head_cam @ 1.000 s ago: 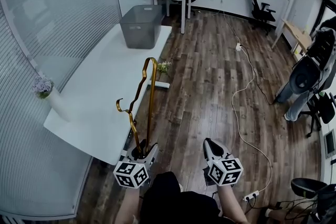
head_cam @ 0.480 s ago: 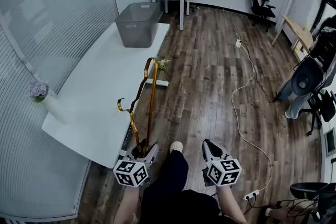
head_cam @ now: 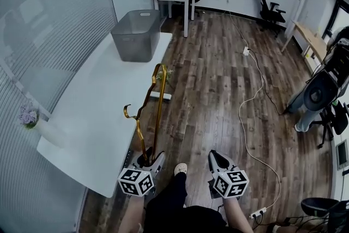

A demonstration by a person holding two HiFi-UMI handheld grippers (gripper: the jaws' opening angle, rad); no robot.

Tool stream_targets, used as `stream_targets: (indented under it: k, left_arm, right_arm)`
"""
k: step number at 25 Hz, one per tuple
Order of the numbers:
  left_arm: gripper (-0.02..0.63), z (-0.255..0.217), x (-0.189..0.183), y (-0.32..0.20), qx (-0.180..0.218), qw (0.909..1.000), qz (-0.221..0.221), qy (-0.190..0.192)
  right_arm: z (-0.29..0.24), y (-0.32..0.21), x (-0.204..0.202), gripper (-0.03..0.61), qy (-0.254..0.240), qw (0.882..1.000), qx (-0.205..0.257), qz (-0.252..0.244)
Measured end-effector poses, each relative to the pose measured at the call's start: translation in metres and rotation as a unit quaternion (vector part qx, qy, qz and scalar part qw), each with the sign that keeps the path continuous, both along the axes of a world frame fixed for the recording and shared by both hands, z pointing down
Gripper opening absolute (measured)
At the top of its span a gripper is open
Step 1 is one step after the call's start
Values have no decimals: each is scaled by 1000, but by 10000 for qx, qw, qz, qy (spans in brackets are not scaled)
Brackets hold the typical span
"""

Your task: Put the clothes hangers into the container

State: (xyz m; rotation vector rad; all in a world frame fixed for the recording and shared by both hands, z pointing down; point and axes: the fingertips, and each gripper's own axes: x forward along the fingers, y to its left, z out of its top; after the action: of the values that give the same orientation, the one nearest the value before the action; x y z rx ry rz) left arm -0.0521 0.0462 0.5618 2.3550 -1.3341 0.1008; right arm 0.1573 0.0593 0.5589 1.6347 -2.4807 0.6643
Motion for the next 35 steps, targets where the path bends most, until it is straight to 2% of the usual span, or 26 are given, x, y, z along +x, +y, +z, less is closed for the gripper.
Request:
stream_targets:
  k: [5,18,35]
  left_arm:
    - [221,-7,10,-48,16,10000,63,23]
    - [221,-16,15,-162,27,9998,171,27]
    - [221,-11,20,-244,45,9995,291,63]
  right_arm:
    - [-9,-48,10,29,8,10000,20,86]
    - [-16,-158,3,29,-85,9999,8,108]
    - [-6,-244,-2,29,-209,9997,-50,119]
